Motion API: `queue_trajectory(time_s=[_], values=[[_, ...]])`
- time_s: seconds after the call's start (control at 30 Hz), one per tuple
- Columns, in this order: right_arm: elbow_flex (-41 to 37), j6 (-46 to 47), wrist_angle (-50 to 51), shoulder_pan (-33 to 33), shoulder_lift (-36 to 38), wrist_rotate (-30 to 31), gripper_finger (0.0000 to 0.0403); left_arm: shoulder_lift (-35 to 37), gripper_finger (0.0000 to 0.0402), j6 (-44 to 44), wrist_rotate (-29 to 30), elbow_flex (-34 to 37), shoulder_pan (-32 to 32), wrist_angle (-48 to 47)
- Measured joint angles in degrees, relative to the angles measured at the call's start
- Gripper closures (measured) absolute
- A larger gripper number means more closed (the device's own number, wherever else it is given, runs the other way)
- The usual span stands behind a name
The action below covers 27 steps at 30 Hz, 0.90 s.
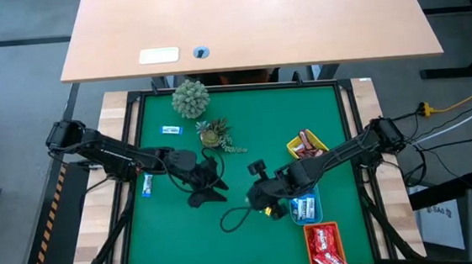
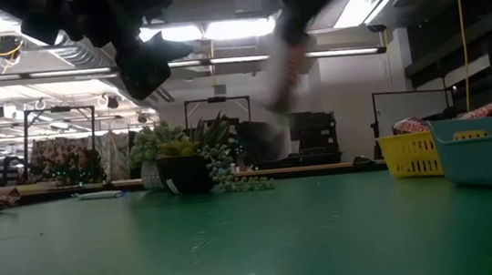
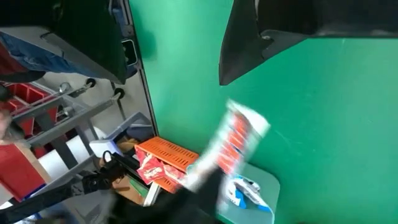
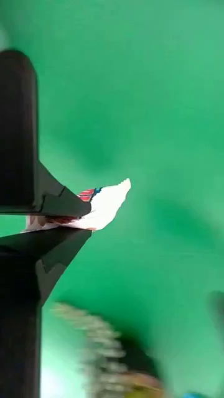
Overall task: Sort candy
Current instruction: Put the white candy into the yellow bin
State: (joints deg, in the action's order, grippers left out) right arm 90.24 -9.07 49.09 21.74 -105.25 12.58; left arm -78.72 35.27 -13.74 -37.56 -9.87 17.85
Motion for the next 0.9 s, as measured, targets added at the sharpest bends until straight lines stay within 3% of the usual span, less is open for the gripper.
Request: queue_trajectory(time_s=[0.27, 0.5, 0.9], values=[[0.0, 10.8, 25.0, -0.5, 0.0, 8.8, 0.0380, 0.0, 0.0154, 0.0, 0.0, 0.0, 0.0, 0.0], [0.0, 18.6, 39.6, -3.0, 1.4, 13.3, 0.0380, 0.0, 0.0154, 0.0, 1.1, 0.0, 0.0, 0.0], [-0.8, 20.0, 41.1, -10.3, 6.3, 13.0, 0.0379, 0.0, 0.0154, -3.8, 1.1, 0.0, 0.0, -0.9]])
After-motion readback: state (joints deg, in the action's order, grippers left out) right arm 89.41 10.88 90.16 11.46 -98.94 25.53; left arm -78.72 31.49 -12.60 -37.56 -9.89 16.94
